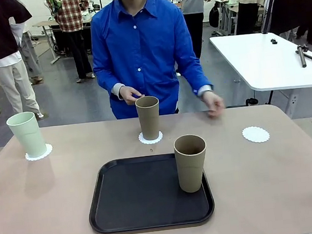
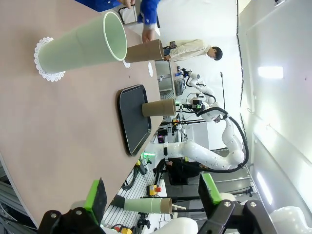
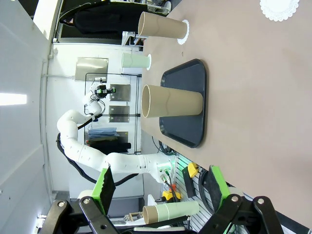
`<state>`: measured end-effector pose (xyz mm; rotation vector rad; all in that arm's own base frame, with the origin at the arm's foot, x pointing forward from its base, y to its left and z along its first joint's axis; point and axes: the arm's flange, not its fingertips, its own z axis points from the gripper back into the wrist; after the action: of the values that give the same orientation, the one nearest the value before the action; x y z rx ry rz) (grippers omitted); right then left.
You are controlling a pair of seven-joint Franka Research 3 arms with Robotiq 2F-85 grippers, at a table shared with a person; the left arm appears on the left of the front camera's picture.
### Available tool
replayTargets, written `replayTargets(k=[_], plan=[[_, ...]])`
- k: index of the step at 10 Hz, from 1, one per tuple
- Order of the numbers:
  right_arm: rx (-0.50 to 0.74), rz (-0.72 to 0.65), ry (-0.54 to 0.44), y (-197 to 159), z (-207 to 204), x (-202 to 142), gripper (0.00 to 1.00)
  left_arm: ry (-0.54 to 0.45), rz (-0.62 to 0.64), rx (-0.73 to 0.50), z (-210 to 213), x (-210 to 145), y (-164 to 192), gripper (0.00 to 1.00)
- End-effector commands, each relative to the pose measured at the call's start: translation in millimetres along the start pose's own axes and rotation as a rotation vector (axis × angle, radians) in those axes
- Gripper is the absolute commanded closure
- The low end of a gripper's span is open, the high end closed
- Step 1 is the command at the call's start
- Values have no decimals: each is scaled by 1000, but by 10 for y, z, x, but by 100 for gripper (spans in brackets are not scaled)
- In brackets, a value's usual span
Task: Place coasters on the table and set cups on them.
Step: Take one Reusable plastic cup from the Flat Tray and place it on a coaster set by the human.
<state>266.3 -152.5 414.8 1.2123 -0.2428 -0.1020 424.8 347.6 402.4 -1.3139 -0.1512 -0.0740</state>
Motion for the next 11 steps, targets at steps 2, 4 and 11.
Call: replayTargets(k=[2,4,11], plan=[[-11,72,105,179,-32,78,0,-1,3,2,10,-8,-5,0],[-102,199,197,609,-157,326,0,-1,3,2,10,-8,-5,0],[-655,975,538,1742,-1301,336,0,-1,3,2,10,-8,-5,0]])
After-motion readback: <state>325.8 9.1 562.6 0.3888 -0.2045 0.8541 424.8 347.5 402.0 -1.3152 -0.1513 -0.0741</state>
